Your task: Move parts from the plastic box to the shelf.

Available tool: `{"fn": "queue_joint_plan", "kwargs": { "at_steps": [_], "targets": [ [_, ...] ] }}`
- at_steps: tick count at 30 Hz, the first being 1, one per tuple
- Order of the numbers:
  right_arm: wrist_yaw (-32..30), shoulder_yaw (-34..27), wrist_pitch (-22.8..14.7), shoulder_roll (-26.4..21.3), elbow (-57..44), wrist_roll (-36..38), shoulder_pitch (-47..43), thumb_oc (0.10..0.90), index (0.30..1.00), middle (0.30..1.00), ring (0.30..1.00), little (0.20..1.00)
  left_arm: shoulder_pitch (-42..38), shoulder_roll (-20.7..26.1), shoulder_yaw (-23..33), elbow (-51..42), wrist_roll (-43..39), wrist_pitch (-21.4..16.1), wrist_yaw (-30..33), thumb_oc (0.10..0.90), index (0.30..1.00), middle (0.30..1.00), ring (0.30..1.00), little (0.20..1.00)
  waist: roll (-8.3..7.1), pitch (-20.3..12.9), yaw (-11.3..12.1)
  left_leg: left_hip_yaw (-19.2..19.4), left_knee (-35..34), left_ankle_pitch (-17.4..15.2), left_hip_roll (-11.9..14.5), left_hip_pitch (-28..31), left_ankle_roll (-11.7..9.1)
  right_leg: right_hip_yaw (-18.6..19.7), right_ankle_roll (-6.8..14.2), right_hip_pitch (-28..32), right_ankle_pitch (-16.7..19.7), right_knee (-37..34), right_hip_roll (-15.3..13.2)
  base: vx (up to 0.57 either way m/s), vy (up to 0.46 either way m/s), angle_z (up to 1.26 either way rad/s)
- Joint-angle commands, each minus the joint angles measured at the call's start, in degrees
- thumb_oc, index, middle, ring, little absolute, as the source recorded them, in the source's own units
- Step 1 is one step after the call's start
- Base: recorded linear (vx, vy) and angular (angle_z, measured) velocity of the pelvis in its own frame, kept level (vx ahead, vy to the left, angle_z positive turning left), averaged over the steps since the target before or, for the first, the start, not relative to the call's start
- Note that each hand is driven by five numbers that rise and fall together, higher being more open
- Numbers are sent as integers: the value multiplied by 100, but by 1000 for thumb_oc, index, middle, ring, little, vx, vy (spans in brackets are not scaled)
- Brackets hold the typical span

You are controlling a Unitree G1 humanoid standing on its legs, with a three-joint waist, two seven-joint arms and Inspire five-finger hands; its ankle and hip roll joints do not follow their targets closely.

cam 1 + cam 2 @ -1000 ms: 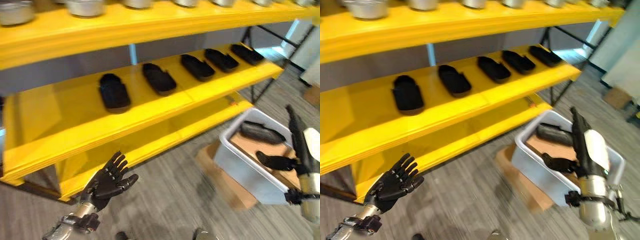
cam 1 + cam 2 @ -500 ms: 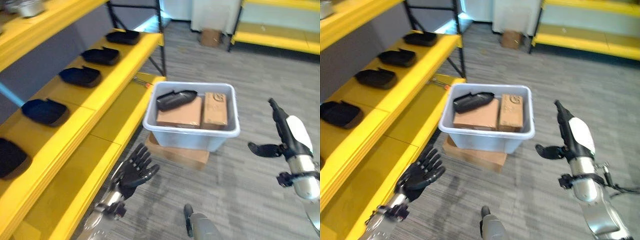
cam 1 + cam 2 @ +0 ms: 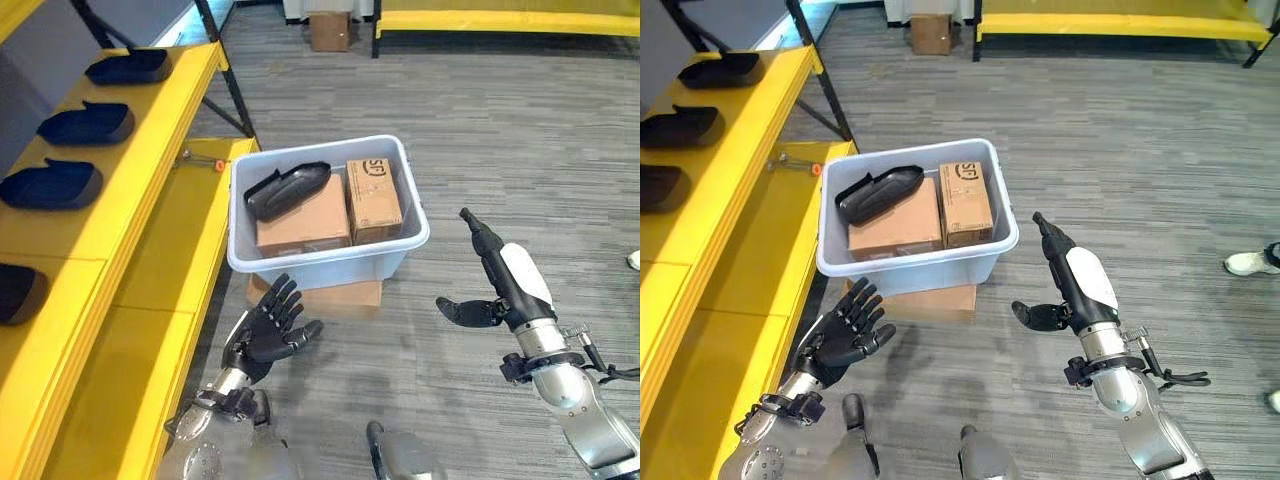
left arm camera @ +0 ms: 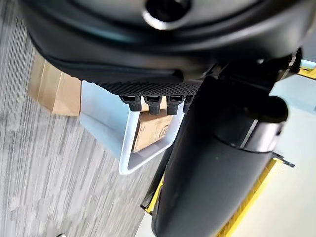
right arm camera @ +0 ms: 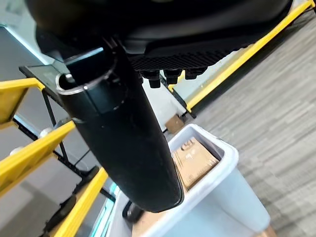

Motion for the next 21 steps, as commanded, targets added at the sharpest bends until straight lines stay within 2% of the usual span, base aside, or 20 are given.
{"fn": "queue_joint_plan", "kwargs": {
  "at_steps": [1, 2, 6, 9, 13, 14, 16, 17, 18, 19, 21],
  "targets": [
    [-170, -35, -588, -108, -489, 2, -262, 900, 1000, 1000, 1000, 1000, -101, -89, 323, -817, 61, -525, -166, 900, 1000, 1000, 1000, 1000, 237, -377, 86, 247, 323, 259, -52, 83, -104, -778, 173, -13, -213, 21, -363, 394, 185, -26],
    [-225, 1, -613, -30, -487, -66, -242, 900, 1000, 1000, 1000, 1000, -112, -50, 294, -852, 138, -471, -168, 900, 1000, 1000, 1000, 1000, 259, -394, 134, 287, 424, 121, -218, 91, -39, -874, 265, -28, -196, 48, -463, 352, 165, -30],
    [-279, 144, -451, 150, -583, -209, -295, 900, 1000, 1000, 1000, 1000, -122, 49, 286, -1040, 180, -304, 33, 900, 1000, 1000, 1000, 1000, 239, -427, 271, 379, 554, -117, -548, 151, 175, -1110, 448, -52, -41, 101, -735, 273, 146, -8],
    [-309, 229, -428, 271, -660, -321, -341, 900, 1000, 1000, 1000, 1000, -57, 149, 319, -1233, 239, -183, 52, 900, 1000, 1000, 1000, 1000, 170, -516, 426, 436, 539, -263, -807, 193, 405, -1290, 567, 1, 325, 235, -900, 267, 139, -4],
    [-462, 385, -235, 406, -557, -437, -583, 900, 1000, 1000, 1000, 1000, -44, 197, 302, -1384, 259, 131, -27, 900, 1000, 1000, 1000, 1000, 103, -664, 641, 383, 513, -472, -1194, 261, 752, -1330, 603, -32, 1037, 1074, -1081, 210, 145, 5],
    [-470, 390, -237, 410, -547, -441, -592, 900, 1000, 1000, 1000, 1000, -42, 201, 302, -1387, 252, 137, -27, 900, 1000, 1000, 1000, 1000, 94, -670, 648, 387, 515, -478, -1209, 258, 764, -1321, 611, -46, 1046, 1115, -1092, 160, 146, 5],
    [-485, 428, -188, 496, -485, -554, -645, 900, 1000, 1000, 1000, 1000, -27, 211, 321, -1420, 265, 216, -109, 900, 1000, 1000, 1000, 1000, 104, -700, 767, 389, 557, -599, -1364, 290, 964, -1431, 642, -243, 1513, 2277, -1350, 136, 169, 2],
    [-486, 430, -189, 495, -482, -554, -650, 900, 1000, 1000, 1000, 1000, -28, 210, 323, -1421, 265, 217, -109, 900, 1000, 1000, 1000, 1000, 113, -712, 774, 396, 552, -587, -1352, 271, 964, -1423, 637, -271, 1525, 2279, -1339, 86, 151, -3],
    [-498, 490, -196, 541, -420, -608, -706, 900, 1000, 1000, 1000, 1000, -19, 203, 319, -1459, 263, 253, -85, 900, 1000, 1000, 1000, 1000, 159, -678, 802, 407, 578, -668, -1357, 337, 1026, -1421, 643, -536, 1695, 2831, -1466, 83, 54, -9],
    [-508, 547, -210, 567, -344, -660, -791, 900, 1000, 1000, 1000, 1000, 28, 232, 290, -1492, 339, 185, -54, 900, 1000, 1000, 1000, 1000, 167, -598, 769, 418, 527, -694, -1339, 478, 1018, -1267, 627, -912, 1538, 2962, -1238, 89, 44, -15],
    [-519, 551, -207, 551, -335, -642, -814, 900, 1000, 1000, 1000, 1000, 56, 254, 275, -1499, 304, 151, -39, 900, 1000, 1000, 1000, 1000, 180, -574, 741, 405, 474, -678, -1316, 533, 984, -1249, 601, -1021, 1412, 2824, -1074, 86, -95, -17]
  ]
}}
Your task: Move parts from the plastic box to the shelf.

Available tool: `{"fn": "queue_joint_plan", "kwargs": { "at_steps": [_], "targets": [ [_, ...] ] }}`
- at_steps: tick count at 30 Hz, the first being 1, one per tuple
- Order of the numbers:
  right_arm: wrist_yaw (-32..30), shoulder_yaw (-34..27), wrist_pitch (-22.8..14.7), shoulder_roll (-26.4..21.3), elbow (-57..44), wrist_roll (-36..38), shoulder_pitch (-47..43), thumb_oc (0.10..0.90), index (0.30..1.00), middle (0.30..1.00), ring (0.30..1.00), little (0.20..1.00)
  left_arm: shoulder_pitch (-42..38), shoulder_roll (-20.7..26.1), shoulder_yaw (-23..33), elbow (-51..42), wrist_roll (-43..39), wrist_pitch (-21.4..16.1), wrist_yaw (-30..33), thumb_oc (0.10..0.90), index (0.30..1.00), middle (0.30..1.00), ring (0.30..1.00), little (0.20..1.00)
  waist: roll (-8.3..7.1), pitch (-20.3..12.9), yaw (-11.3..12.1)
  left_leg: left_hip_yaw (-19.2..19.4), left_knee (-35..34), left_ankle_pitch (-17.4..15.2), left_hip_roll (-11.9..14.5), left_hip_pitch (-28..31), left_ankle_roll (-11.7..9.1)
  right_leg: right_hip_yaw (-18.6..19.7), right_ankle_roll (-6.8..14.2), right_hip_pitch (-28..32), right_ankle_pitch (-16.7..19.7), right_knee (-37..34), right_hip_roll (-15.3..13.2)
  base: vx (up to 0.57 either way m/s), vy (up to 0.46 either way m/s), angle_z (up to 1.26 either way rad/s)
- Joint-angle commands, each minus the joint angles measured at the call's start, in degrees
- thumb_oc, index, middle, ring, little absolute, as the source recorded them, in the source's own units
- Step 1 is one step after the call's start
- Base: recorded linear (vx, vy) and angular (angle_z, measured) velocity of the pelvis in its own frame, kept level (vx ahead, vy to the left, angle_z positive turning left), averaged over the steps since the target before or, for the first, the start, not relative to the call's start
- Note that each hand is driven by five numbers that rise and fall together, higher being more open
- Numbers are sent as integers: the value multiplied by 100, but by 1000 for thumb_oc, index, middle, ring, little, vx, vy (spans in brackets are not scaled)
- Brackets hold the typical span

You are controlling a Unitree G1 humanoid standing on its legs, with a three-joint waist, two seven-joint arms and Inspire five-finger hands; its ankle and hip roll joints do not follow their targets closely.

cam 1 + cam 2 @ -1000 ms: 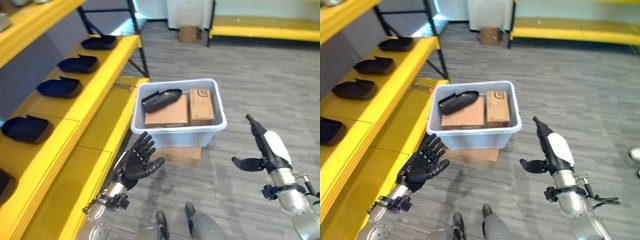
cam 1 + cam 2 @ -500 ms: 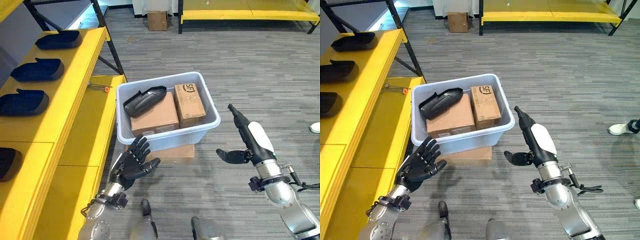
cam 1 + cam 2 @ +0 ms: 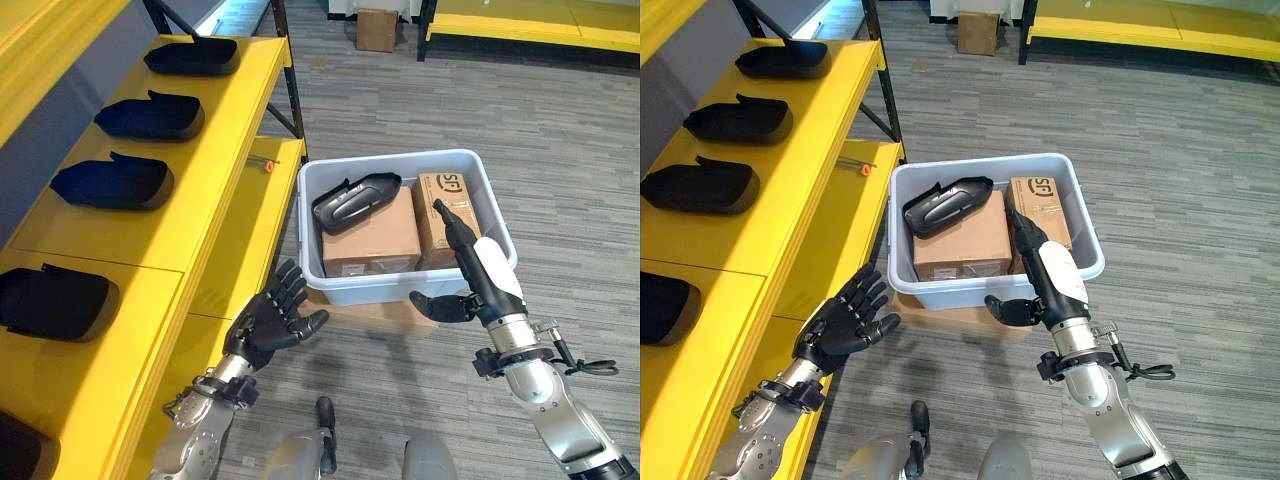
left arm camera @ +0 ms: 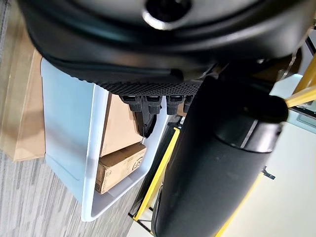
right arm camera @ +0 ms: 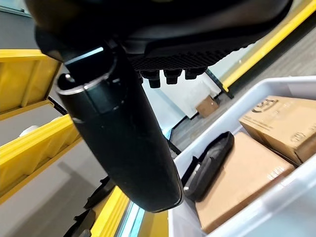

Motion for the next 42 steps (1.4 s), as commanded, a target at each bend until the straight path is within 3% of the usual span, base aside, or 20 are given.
{"fn": "queue_joint_plan", "kwargs": {
  "at_steps": [1, 2, 4, 6, 7, 9, 11, 14, 18, 25, 28, 31, 37, 42],
  "targets": [
    [-387, -2, -348, -132, -173, -147, -510, 900, 1000, 1000, 1000, 1000, 113, 209, 178, -718, 21, -518, -307, 900, 1000, 1000, 1000, 1000, 58, -506, -27, -226, -355, -571, 171, 228, -15, -218, -57, -16, 37, -459, 718, 138, -198, -7],
    [-387, -49, -371, -177, -206, -151, -484, 900, 1000, 1000, 1000, 1000, 108, 249, 184, -677, -27, -544, -368, 900, 1000, 1000, 1000, 1000, 48, -496, -84, -277, -427, -561, 170, 288, -58, -259, -78, -37, -90, -1258, 816, 159, -262, 1],
    [-354, -202, -435, -273, -296, -176, -438, 900, 1000, 1000, 1000, 1000, 33, 313, 246, -655, -149, -483, -456, 900, 1000, 1000, 1000, 1000, 3, -472, -151, -334, -588, -577, 140, 412, -109, -419, -24, -53, -8, -2832, 783, 150, -275, 12],
    [-344, -237, -446, -307, -322, -206, -441, 900, 1000, 1000, 1000, 1000, -8, 325, 249, -655, -119, -459, -449, 900, 1000, 1000, 1000, 1000, 8, -454, -190, -359, -675, -600, 154, 514, -136, -450, 33, -62, 136, -3404, 753, 177, -307, 20],
    [-332, -255, -412, -391, -298, -203, -515, 900, 1000, 1000, 1000, 1000, -88, 351, 80, -695, -66, -462, -324, 900, 1000, 1000, 1000, 1000, 13, -369, -322, -561, -805, -763, 177, 830, -162, -31, 294, -484, 850, -4156, 567, 247, -397, 19],
    [-331, -243, -398, -342, -229, -328, -509, 900, 1000, 1000, 1000, 1000, -35, 351, -16, -707, -32, -518, -327, 900, 1000, 1000, 1000, 1000, 32, -336, -357, -652, -836, -863, 251, 1015, -173, 140, 345, -654, 987, -4154, 570, 268, -432, 50],
    [-358, -274, -429, -486, -152, -171, -449, 900, 1000, 1000, 1000, 1000, 139, 400, -16, -731, -78, -584, -491, 900, 1000, 1000, 1000, 1000, -23, -428, -395, -737, -858, -946, 325, 1139, -258, 217, 426, -299, 948, -4472, 632, 255, -440, 64],
    [-269, -239, -385, -579, -150, -139, -483, 900, 1000, 1000, 1000, 1000, 155, 380, -160, -703, -126, -646, -357, 900, 1000, 1000, 1000, 1000, -43, -483, -436, -717, -775, -970, 499, 1233, -397, 166, 390, -126, 847, -4255, 611, 164, -326, 66],
    [-204, -257, -428, -889, -77, -155, -597, 900, 1000, 1000, 1000, 1000, 77, 234, -203, -621, -191, -539, -483, 900, 1000, 1000, 1000, 1000, 11, -509, -519, -622, -873, -697, 899, 1266, -671, 103, 159, 94, 459, -4088, 695, 100, -191, 27],
    [-224, -436, -461, -1276, -18, -220, -979, 900, 1000, 1000, 1000, 1000, 5, 137, -355, -363, -219, -532, -638, 900, 1000, 1000, 1000, 1000, 144, -425, -643, -468, -581, -310, 1204, 931, -897, 138, -89, 139, 16, -3666, 815, 86, -79, 2],
    [-235, -467, -433, -1342, -9, -243, -1028, 900, 1000, 1000, 1000, 1000, -63, 130, -388, -319, -302, -532, -715, 900, 1000, 1000, 1000, 1000, 201, -380, -675, -482, -518, -272, 1214, 870, -926, 158, -113, 79, -57, -3545, 828, 28, 0, 0],
    [-282, -570, -454, -1431, 29, -353, -1042, 900, 1000, 1000, 1000, 1000, -179, 81, -503, -277, -321, -613, -731, 900, 1000, 1000, 1000, 1000, 359, -295, -808, -408, -405, -257, 1172, 819, -955, 241, -148, -21, -163, -3377, 853, 99, 58, -2],
    [-421, -580, -571, -1475, -65, -710, -1060, 900, 1000, 1000, 1000, 1000, -324, 117, -567, -406, -157, -936, -583, 900, 1000, 1000, 1000, 1000, 551, -217, -918, -377, -381, -349, 1054, 796, -943, 352, -134, -133, -271, -3193, 831, 73, 16, 1],
    [-373, -587, -971, -1529, -154, -917, -1091, 900, 1000, 1000, 1000, 1000, -517, 171, -292, -645, -110, -1030, -222, 900, 1000, 1000, 1000, 1000, 609, -212, -912, -395, 159, -622, 909, 729, -849, 352, -243, -237, -566, -2726, 831, 76, -132, 6]
  ]
}}
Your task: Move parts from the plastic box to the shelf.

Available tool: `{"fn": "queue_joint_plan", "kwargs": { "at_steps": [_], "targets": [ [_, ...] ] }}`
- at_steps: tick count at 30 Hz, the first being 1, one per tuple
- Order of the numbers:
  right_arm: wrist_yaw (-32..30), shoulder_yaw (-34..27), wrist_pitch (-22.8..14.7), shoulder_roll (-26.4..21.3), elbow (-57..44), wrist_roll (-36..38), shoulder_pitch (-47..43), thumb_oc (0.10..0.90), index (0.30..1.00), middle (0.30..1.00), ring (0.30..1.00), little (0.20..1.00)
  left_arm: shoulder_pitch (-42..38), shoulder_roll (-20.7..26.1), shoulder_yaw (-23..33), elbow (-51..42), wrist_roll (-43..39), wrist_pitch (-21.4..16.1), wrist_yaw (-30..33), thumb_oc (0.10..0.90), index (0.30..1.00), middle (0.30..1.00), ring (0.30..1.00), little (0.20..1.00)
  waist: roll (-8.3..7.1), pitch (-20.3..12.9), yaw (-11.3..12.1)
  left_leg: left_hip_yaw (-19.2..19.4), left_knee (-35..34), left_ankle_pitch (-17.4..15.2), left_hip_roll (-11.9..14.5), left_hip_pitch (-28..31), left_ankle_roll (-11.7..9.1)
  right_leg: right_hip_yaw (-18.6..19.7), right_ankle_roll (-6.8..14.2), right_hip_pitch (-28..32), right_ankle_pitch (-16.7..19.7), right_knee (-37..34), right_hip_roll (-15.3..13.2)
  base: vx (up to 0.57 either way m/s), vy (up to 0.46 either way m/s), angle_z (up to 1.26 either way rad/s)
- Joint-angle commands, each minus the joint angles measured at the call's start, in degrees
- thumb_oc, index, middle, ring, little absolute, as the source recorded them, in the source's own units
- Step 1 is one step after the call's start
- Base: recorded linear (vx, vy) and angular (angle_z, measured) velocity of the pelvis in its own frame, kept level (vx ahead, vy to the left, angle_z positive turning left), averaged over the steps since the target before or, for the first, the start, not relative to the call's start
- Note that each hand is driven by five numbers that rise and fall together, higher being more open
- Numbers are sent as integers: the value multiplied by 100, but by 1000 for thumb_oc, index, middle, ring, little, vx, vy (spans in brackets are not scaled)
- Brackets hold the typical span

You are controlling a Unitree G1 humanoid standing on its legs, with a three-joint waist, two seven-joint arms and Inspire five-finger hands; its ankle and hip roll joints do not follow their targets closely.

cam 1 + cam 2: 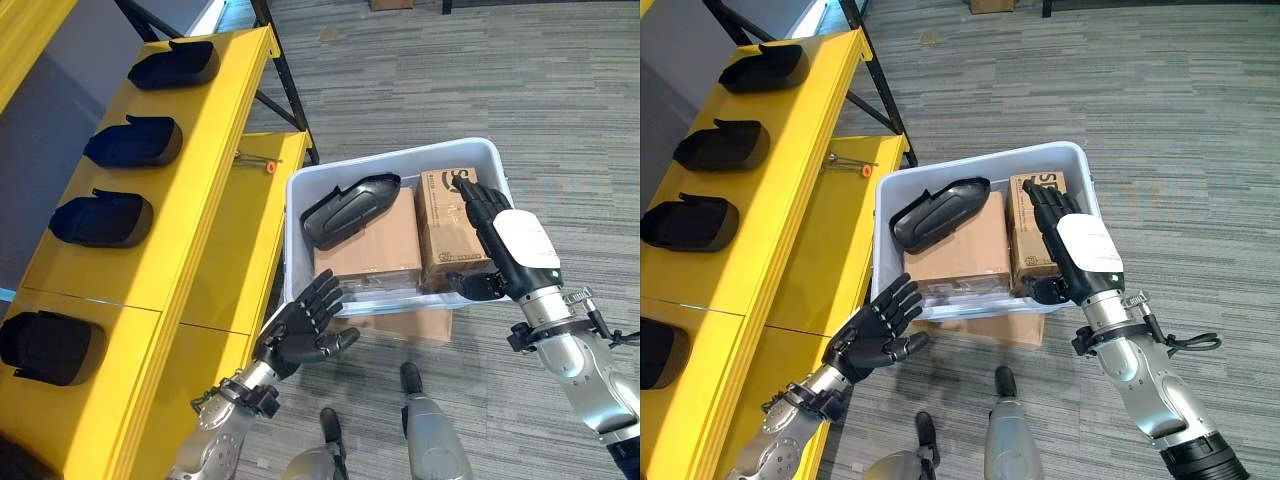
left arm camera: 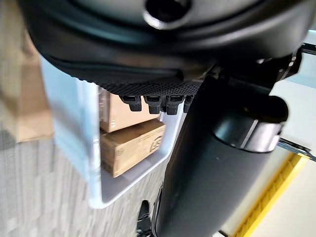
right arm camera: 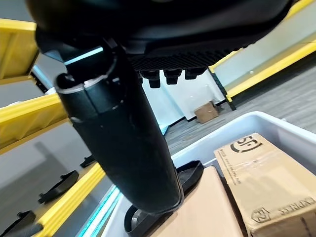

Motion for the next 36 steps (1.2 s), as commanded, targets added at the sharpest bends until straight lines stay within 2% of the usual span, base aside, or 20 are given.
{"fn": "queue_joint_plan", "kwargs": {
  "at_steps": [1, 2, 3, 4, 5, 6, 7, 9, 10, 11, 13, 14, 15, 16, 18, 19, 22, 24, 29, 36],
  "targets": [
    [-365, -236, -778, -226, -590, -237, -532, 900, 1000, 1000, 1000, 1000, -175, 221, 535, -729, -44, -728, 151, 900, 1000, 1000, 1000, 1000, -338, -342, 62, 128, 1253, -765, 109, 226, -2, 385, -34, 417, -722, 214, -258, 69, -200, 13],
    [-358, -235, -828, -182, -609, -300, -488, 900, 1000, 1000, 1000, 1000, -203, 224, 593, -739, -17, -663, 215, 900, 1000, 1000, 1000, 1000, -369, -384, 66, 243, 1778, -742, 95, 125, 9, 275, -122, 468, -772, 244, -278, 70, -310, 18],
    [-356, -241, -831, -163, -622, -301, -464, 900, 1000, 1000, 1000, 1000, -287, 187, 613, -670, -29, -612, 204, 900, 1000, 1000, 1000, 1000, -411, -407, 63, 440, 2381, -493, 147, -68, -60, 135, -218, 566, -783, 187, -296, 41, -254, 19],
    [-357, -243, -831, -162, -622, -301, -465, 900, 1000, 1000, 1000, 1000, -291, 187, 612, -667, -29, -612, 203, 900, 1000, 1000, 1000, 1000, -399, -409, 49, 415, 2430, -507, 164, -107, -69, 115, -225, 563, -779, 181, -286, 28, -254, 30],
    [-392, -227, -809, -136, -624, -377, -475, 900, 1000, 1000, 1000, 1000, -399, 156, 607, -635, -23, -505, 200, 900, 1000, 1000, 1000, 1000, -423, -379, 57, 445, 3014, -297, 195, -442, -143, 32, -292, 703, -802, 105, -276, 46, -227, 48],
    [-409, -182, -813, -91, -554, -405, -546, 900, 1000, 1000, 1000, 1000, -519, 110, 604, -596, 1, -351, 219, 900, 1000, 1000, 1000, 1000, -450, -355, 112, 317, 3470, -146, 136, -995, -152, 12, -315, 861, -750, -40, -267, 59, -232, 66],
    [-408, -159, -807, -77, -529, -408, -580, 900, 1000, 1000, 1000, 1000, -534, 96, 601, -578, 10, -336, 218, 900, 1000, 1000, 1000, 1000, -446, -342, 126, 298, 3455, -110, 138, -1109, -159, 0, -310, 896, -752, -58, -253, 111, -118, 87],
    [-311, 8, -741, -10, -411, -401, -868, 900, 1000, 1000, 1000, 1000, -522, 51, 588, -452, 76, -325, 165, 900, 1000, 1000, 1000, 1000, -446, -297, 235, 335, 2809, 43, 162, -1296, -157, -6, -247, 1074, -800, -138, -191, 184, 55, 47],
    [-194, 48, -626, 17, -470, -334, -946, 900, 1000, 1000, 1000, 1000, -396, 45, 615, -446, 143, -339, 69, 900, 1000, 1000, 1000, 1000, -441, -296, 307, 356, 1902, 228, 253, -1158, -165, -20, -202, 1215, -838, -209, -182, 363, 220, -17],
    [-130, 1, -590, 35, -573, -296, -834, 900, 1000, 1000, 1000, 1000, -189, 49, 677, -450, 161, -347, -76, 900, 1000, 1000, 1000, 1000, -438, -309, 359, 266, 875, 699, 553, -1100, -311, -26, -176, 1424, -914, -261, -147, 370, 233, -27],
    [-91, -7, -618, 52, -578, -239, -773, 900, 1000, 1000, 1000, 1000, -56, 11, 713, -391, 155, -398, -148, 900, 1000, 1000, 1000, 1000, -480, -321, 399, 86, 376, 902, 700, -1092, -384, 65, -158, 1549, -958, -285, -134, 302, 183, -13],
    [-59, 13, -657, 59, -561, -233, -761, 900, 1000, 1000, 1000, 1000, 30, -17, 734, -319, 103, -468, -164, 900, 1000, 1000, 1000, 1000, -528, -316, 442, -147, 135, 947, 765, -1102, -410, 171, -162, 1628, -1008, -266, -138, 213, 125, -7],
    [-58, 16, -658, 62, -561, -232, -759, 900, 1000, 1000, 1000, 1000, 34, -14, 733, -313, 101, -474, -168, 900, 1000, 1000, 1000, 1000, -543, -309, 439, -141, 117, 950, 753, -1074, -411, 172, -160, 1641, -1026, -255, -151, 344, 234, -19],
    [62, 102, -849, 97, -411, -97, -861, 900, 1000, 1000, 1000, 1000, 186, -5, 793, -246, 24, -551, -134, 900, 1000, 1000, 1000, 1000, -594, -313, 567, -390, 128, 680, 724, -988, -399, 357, -114, 1665, -1154, -111, -174, 295, 197, -43],
    [87, 126, -874, 115, -333, -28, -872, 900, 1000, 1000, 1000, 1000, 254, 16, 857, -157, 79, -593, -221, 900, 1000, 1000, 1000, 1000, -591, -308, 604, -291, 315, 539, 695, -948, -400, 305, -119, 1681, -1258, 6, -188, 289, 183, -87],
    [102, 82, -825, 96, -388, 19, -806, 900, 1000, 1000, 1000, 1000, 244, 46, 878, -122, -15, -522, -303, 900, 1000, 1000, 1000, 1000, -584, -342, 600, -122, 366, 417, 652, -862, -374, 198, -68, 1683, -1286, 55, -239, 214, 116, -92],
    [65, 113, -776, 223, -426, -66, -670, 900, 1000, 1000, 1000, 1000, 157, 103, 842, -8, 9, -478, -388, 900, 1000, 1000, 1000, 1000, -610, -418, 637, -59, 457, 205, 478, -783, -314, 116, 72, 1680, -1208, 5, -345, 178, 62, -22],
    [-1, 174, -589, 267, -521, -145, -684, 900, 1000, 1000, 1000, 1000, 103, 142, 796, -64, 35, -447, -396, 900, 1000, 1000, 1000, 1000, -631, -432, 675, -36, 433, 119, 379, -734, -256, 46, 120, 1665, -1136, -90, -401, 75, 15, -1],
    [-73, 193, -413, 231, -631, -315, -843, 900, 1000, 1000, 1000, 1000, 37, 227, 716, -253, -1, -374, -278, 900, 1000, 1000, 1000, 1000, -658, -394, 769, -74, 417, 18, 247, -740, -175, -43, 127, 1617, -1048, -246, -433, 42, -9, 16],
    [-367, 148, -512, -66, -515, -616, -1409, 900, 1000, 1000, 1000, 1000, 114, 347, 600, -346, -53, -204, -421, 900, 1000, 1000, 1000, 1000, -656, -299, 978, -295, 609, 32, 209, -1022, -204, -177, 17, 1627, -1170, -199, -387, 33, -57, 12]
  ]
}}
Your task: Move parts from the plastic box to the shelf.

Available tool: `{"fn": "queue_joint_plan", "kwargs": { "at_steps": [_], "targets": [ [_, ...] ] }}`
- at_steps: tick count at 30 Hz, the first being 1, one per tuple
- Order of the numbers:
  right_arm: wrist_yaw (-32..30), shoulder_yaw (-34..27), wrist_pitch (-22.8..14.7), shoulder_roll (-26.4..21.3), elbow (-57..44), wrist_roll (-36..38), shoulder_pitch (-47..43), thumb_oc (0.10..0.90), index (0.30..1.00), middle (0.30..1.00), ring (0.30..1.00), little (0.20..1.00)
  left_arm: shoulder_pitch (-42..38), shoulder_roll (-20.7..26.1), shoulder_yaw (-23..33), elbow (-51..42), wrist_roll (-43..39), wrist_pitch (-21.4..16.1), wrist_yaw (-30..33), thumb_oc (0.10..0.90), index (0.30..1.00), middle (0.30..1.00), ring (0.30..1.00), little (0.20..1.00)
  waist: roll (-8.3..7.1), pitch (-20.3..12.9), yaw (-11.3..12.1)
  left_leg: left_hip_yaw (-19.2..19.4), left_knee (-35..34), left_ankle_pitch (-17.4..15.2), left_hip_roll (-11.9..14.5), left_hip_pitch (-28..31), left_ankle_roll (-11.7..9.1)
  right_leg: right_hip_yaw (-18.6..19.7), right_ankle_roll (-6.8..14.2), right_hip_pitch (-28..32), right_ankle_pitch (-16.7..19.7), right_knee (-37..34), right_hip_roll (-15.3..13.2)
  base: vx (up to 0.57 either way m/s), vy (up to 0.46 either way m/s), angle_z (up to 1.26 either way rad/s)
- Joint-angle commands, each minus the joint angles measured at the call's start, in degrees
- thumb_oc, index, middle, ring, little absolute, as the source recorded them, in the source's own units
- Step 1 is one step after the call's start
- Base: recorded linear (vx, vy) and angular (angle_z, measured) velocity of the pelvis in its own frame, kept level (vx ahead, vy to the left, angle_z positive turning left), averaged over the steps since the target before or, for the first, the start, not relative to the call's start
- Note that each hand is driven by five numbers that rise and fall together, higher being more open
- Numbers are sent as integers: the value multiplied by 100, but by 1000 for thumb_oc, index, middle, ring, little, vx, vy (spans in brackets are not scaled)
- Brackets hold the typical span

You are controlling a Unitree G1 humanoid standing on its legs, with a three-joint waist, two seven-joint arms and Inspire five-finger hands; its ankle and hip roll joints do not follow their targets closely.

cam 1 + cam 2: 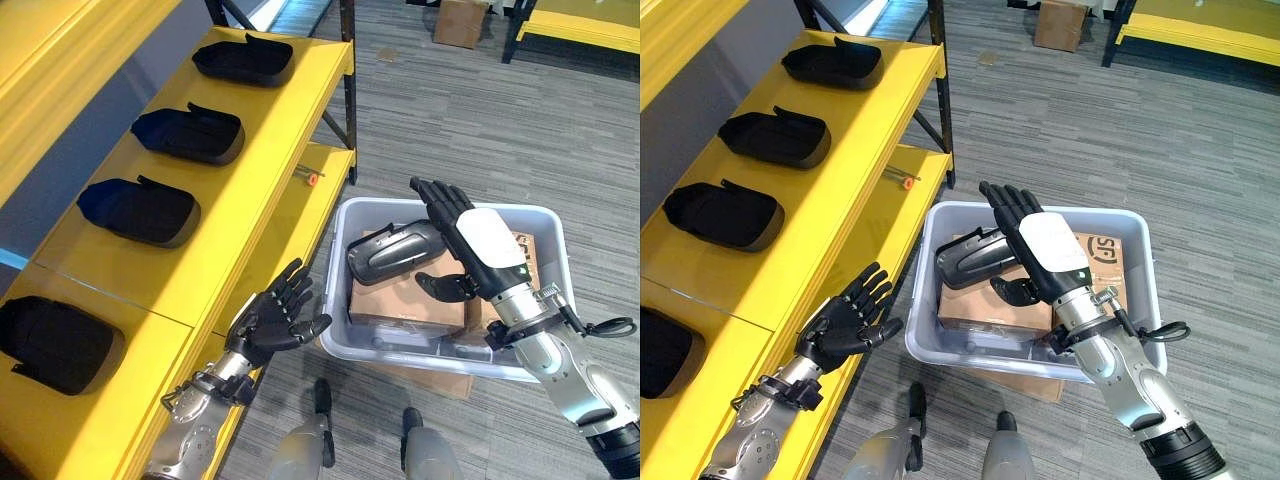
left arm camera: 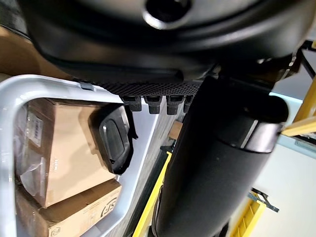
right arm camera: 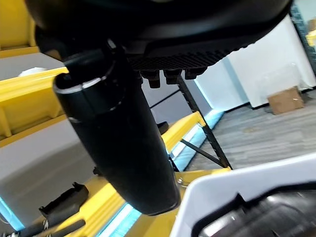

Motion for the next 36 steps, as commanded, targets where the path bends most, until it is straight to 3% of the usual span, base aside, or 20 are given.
{"fn": "queue_joint_plan", "kwargs": {
  "at_steps": [1, 13, 22, 31, 36],
  "targets": [
    [-580, -241, -235, -403, -411, -340, -937, 900, 1000, 1000, 1000, 1000, -48, 111, 8, -680, -100, -249, -288, 900, 1000, 1000, 1000, 1000, -47, -308, 58, -134, 501, -720, 564, -418, -295, -288, -353, 239, -185, -136, -46, 22, -28, 9],
    [-488, 141, -2, -728, 445, -788, -2031, 900, 1000, 1000, 1000, 1000, 133, 374, -28, -800, -263, 65, -751, 900, 1000, 1000, 1000, 1000, 93, -137, 390, -343, 738, -674, 437, -776, -334, -529, -426, 138, -468, 256, -103, 27, -32, 9],
    [-608, 379, 91, -844, 1021, -899, -2355, 900, 1000, 1000, 1000, 1000, 53, 504, -110, -914, -381, 100, -800, 900, 1000, 1000, 1000, 1000, 289, 183, 458, -427, 797, -604, 340, -1008, -336, -568, -464, -139, -608, 576, -135, -24, -4, 7],
    [-729, 569, 476, -955, 1284, -965, -2553, 900, 1000, 1000, 1000, 1000, -97, 622, -96, -1035, -469, -52, -724, 900, 1000, 1000, 1000, 1000, 512, 712, 438, -427, 998, -559, 243, -1451, -290, -467, -546, -843, -778, 1260, -171, -70, 1, 4],
    [-813, 600, 667, -939, 1322, -1007, -2566, 900, 1000, 1000, 1000, 1000, -93, 624, -77, -1072, -414, -48, -705, 900, 1000, 1000, 1000, 1000, 564, 809, 431, -411, 1085, -567, 208, -1634, -259, -420, -585, -1165, -848, 1556, -166, -45, -9, 0]
  ]
}}
